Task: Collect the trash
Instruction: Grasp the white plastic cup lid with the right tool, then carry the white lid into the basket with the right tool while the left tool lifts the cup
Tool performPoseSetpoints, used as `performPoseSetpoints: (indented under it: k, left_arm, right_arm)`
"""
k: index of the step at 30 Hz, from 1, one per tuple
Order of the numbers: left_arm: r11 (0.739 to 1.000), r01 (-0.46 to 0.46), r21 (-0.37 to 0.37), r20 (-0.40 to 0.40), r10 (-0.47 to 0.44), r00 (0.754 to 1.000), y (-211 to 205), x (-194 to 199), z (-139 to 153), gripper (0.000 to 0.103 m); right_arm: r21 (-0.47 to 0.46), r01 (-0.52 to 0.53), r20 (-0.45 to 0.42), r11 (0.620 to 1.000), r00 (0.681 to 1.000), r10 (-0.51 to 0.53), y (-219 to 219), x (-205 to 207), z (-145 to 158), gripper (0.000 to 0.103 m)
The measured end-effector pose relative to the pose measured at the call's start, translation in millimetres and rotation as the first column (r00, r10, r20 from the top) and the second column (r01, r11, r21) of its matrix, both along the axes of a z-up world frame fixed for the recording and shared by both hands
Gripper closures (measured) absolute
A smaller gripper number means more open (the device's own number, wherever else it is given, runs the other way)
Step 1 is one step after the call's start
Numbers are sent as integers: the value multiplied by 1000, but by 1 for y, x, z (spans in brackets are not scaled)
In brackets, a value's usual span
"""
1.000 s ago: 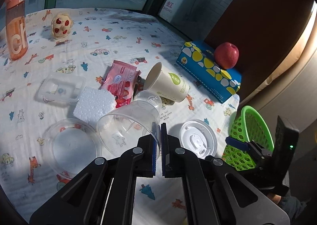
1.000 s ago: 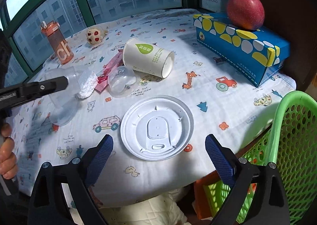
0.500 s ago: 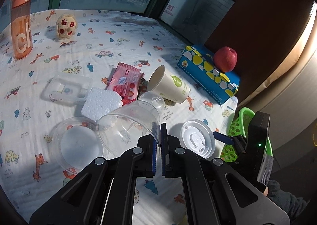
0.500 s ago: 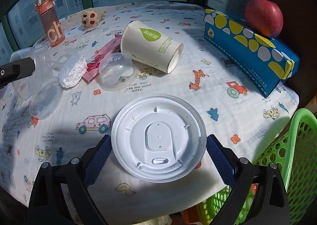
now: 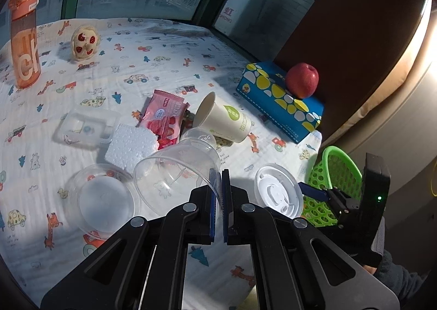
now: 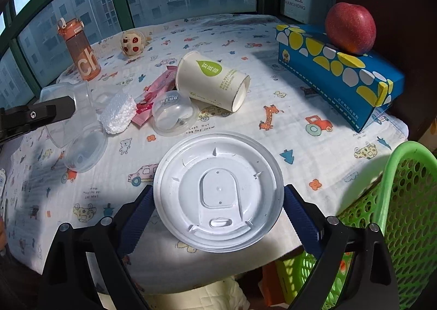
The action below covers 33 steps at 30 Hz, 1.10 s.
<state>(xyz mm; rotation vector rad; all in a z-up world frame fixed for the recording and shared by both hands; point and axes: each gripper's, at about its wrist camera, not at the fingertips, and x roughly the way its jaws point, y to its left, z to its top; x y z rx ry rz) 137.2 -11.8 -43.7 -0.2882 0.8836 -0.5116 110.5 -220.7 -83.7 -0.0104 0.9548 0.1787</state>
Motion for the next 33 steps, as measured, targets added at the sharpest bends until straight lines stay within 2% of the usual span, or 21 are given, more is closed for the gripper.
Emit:
performPoseSetpoints:
  k: [8, 15, 24, 28, 33]
  left_arm:
    - [998, 56, -1, 28, -56, 998, -26, -8, 17, 101]
    - [993, 118, 4, 53, -118, 992, -56, -16, 32, 101]
    - [982, 186, 17, 51, -186, 981, -96, -22, 37, 101]
    - [978, 208, 27, 52, -209, 977, -111, -25, 39, 101]
    - [971, 235, 41, 52, -237, 970, -128, -27, 40, 101]
  right_arm:
    - [78, 59, 66, 995, 996, -65, -35, -26, 42, 14]
    - [158, 192, 67, 969, 977, -204, -105, -49, 65, 14]
    - [169, 405, -1, 899, 912, -411, -207, -71, 57, 13]
    - [193, 455, -54, 869, 890, -453, -236, -73, 45, 13]
    - [200, 484, -60, 852, 874, -482, -255, -70, 38, 12]
